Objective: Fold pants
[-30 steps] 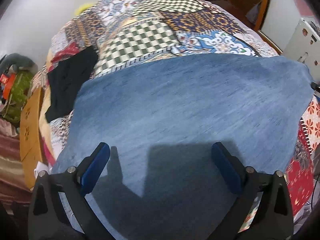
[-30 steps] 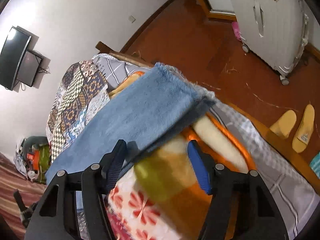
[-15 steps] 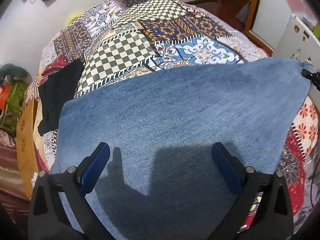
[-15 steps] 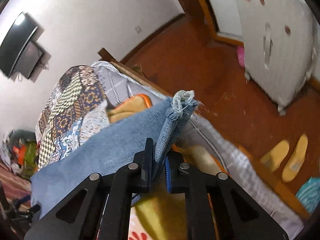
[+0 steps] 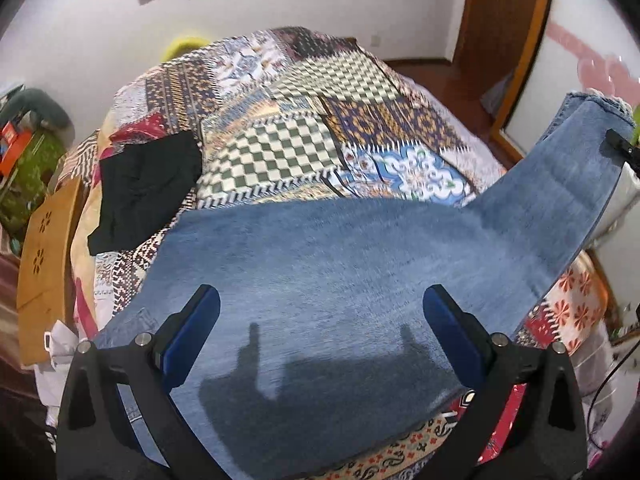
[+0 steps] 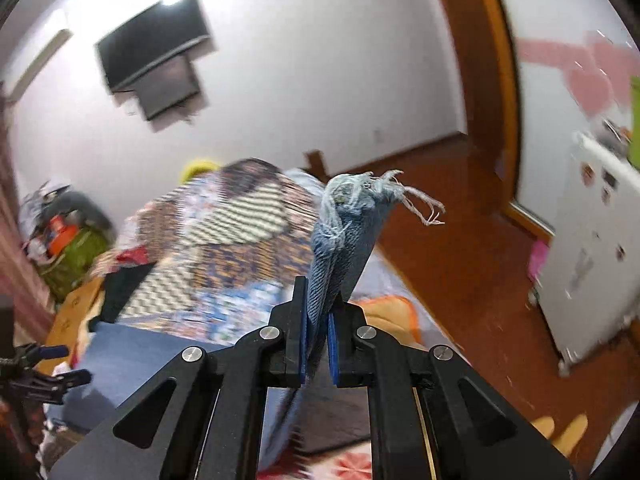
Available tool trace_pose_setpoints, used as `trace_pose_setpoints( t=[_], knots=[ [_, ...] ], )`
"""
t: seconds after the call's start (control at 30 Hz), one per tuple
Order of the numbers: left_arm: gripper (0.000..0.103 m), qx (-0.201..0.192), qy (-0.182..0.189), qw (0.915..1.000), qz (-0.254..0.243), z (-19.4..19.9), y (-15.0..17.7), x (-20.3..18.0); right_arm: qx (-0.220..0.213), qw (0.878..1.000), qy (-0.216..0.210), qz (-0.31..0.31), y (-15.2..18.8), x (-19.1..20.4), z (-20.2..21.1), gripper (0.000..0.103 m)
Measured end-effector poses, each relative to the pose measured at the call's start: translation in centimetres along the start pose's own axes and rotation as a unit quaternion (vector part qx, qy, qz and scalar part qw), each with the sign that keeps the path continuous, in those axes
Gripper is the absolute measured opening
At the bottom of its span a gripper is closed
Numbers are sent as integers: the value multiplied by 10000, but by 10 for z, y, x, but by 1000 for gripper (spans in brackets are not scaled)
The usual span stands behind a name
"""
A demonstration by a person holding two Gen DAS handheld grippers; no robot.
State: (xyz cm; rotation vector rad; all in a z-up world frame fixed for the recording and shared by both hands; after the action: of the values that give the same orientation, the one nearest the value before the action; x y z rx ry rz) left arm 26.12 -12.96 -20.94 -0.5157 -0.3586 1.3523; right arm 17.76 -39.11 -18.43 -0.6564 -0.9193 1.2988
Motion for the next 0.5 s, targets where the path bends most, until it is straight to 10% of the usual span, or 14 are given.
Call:
trace_pose_setpoints(
  t=[0.5],
  knots=[
    [103, -381, 110, 9964, 753, 42, 16, 82, 284, 9850, -1391, 977, 1, 155, -44, 7]
  ],
)
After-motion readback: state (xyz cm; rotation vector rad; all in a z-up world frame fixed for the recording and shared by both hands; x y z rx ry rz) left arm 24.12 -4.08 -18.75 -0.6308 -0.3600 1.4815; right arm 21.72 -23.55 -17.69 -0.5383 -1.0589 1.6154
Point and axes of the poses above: each gripper's, at about its wrist camera, not at the fingertips, and z roughly against the way its jaws point, x to its left, y to its underside, the point moved 3 cm from there along -z, roughly the way its jaws point, and after that the axes turned 7 degrees about z, right-handed, at the moved point
